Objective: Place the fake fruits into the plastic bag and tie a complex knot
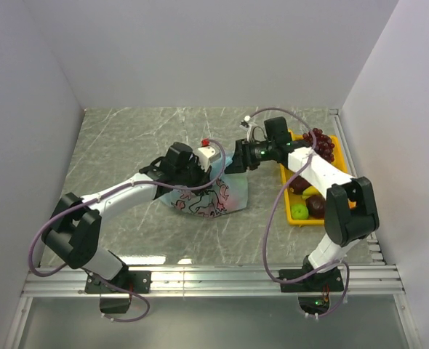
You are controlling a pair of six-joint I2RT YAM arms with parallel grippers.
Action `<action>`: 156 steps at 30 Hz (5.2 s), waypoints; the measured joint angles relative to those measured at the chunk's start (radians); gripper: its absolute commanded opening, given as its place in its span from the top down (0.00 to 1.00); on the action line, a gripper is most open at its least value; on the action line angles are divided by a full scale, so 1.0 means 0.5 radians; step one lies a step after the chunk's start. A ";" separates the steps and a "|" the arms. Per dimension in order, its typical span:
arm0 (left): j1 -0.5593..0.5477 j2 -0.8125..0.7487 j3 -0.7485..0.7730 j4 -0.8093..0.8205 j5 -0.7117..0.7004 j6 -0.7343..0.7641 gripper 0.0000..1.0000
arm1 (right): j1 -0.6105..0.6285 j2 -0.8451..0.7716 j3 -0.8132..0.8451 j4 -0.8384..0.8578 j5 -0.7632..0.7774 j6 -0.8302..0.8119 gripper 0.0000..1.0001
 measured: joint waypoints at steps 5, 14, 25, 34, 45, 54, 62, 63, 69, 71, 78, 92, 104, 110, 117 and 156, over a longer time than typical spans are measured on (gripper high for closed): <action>0.062 0.004 0.034 -0.037 0.182 -0.001 1.00 | -0.072 -0.146 0.052 -0.272 0.082 -0.473 0.21; 0.115 0.040 0.107 -0.053 0.335 -0.001 1.00 | -0.058 -0.356 0.034 -0.259 0.051 -0.909 0.14; 0.115 0.065 0.108 -0.093 0.403 -0.001 1.00 | 0.082 -0.197 0.063 -0.047 0.299 -1.093 0.59; 0.159 0.066 0.112 -0.095 0.430 -0.051 1.00 | -0.023 -0.150 0.300 -0.021 0.306 -0.975 1.00; 0.185 0.230 0.248 -0.103 0.258 -0.092 1.00 | -0.095 -0.056 0.291 -0.056 0.074 -0.827 0.06; 0.204 0.249 0.253 -0.105 0.273 -0.130 1.00 | -0.148 -0.028 -0.127 0.221 -0.053 -1.099 0.04; 0.201 0.291 0.254 -0.043 0.027 -0.325 1.00 | -0.084 0.229 0.059 0.153 -0.166 -1.101 1.00; 0.201 0.300 0.254 -0.035 -0.020 -0.356 1.00 | -0.070 0.228 0.059 0.108 -0.185 -1.087 1.00; 0.237 0.282 0.166 0.163 -0.085 -0.568 1.00 | 0.069 0.159 -0.114 0.048 -0.317 -0.768 1.00; 0.269 0.246 0.086 0.233 -0.038 -0.633 1.00 | 0.127 0.095 -0.250 0.098 -0.354 -0.566 1.00; 0.317 0.132 -0.017 0.267 0.181 -0.686 1.00 | 0.204 0.021 -0.254 -0.087 -0.438 -0.379 0.55; 0.247 0.137 0.003 -0.012 0.062 -0.693 1.00 | -0.217 0.241 0.553 -0.258 -0.311 -0.269 0.57; 0.193 0.371 0.069 0.083 -0.191 -0.948 1.00 | 0.048 0.568 0.513 -0.571 -0.183 -0.536 0.09; 0.313 0.407 -0.156 0.624 0.101 -1.315 1.00 | 0.022 0.461 0.340 -0.552 -0.200 -0.555 0.08; 0.376 0.452 -0.382 1.395 0.320 -1.856 1.00 | 0.022 0.461 0.260 -0.534 -0.122 -0.508 0.08; 0.282 0.568 -0.378 1.906 0.906 -2.094 1.00 | 0.039 0.456 0.393 -0.256 -0.349 -0.097 0.13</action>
